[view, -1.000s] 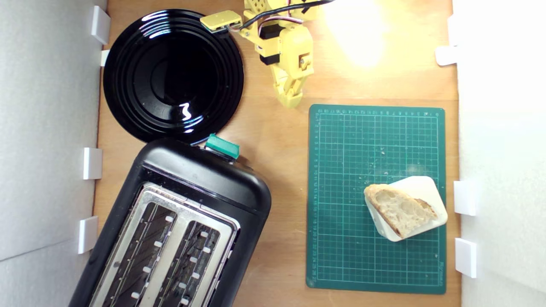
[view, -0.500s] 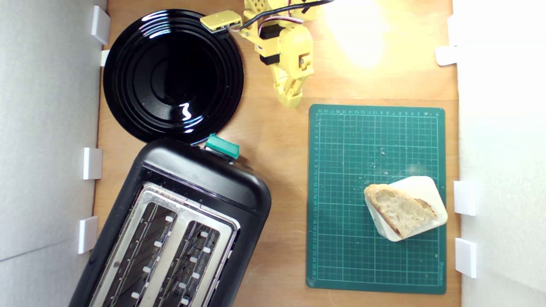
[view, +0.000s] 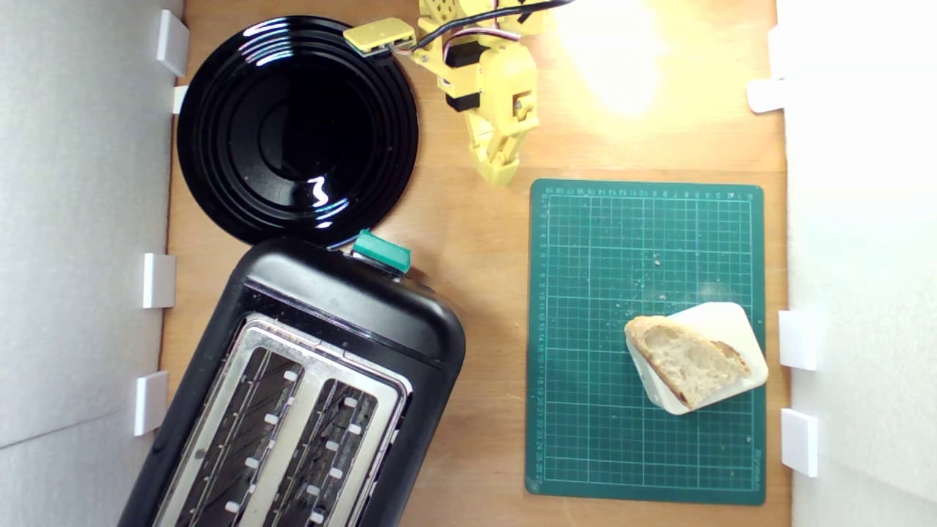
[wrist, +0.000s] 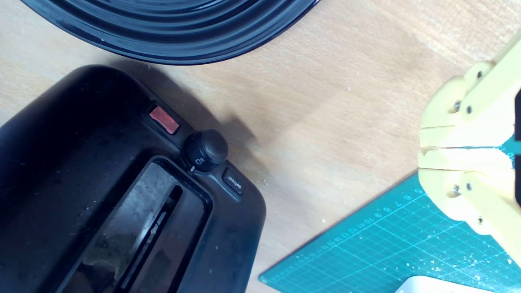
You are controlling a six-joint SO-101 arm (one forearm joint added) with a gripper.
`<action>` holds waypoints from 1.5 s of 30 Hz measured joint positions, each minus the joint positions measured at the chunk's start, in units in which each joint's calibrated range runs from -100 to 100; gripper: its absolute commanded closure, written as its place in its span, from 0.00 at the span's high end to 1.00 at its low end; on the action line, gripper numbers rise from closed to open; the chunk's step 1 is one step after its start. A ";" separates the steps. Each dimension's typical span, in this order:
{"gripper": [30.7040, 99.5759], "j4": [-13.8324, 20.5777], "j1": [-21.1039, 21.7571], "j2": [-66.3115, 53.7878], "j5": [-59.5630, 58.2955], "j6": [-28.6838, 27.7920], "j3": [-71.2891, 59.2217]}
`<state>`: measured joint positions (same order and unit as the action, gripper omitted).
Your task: Pick bread and place in toaster
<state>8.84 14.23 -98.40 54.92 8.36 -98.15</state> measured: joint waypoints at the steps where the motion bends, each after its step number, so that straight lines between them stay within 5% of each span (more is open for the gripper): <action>1: 0.12 0.00 0.00 0.00 0.00 0.00 0.00; 38: 0.13 -0.09 -0.55 1.85 -0.08 0.00 0.09; 45: 0.13 -0.09 -0.55 7.22 -7.12 0.00 0.18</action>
<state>8.75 13.68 -91.18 47.80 8.36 -97.97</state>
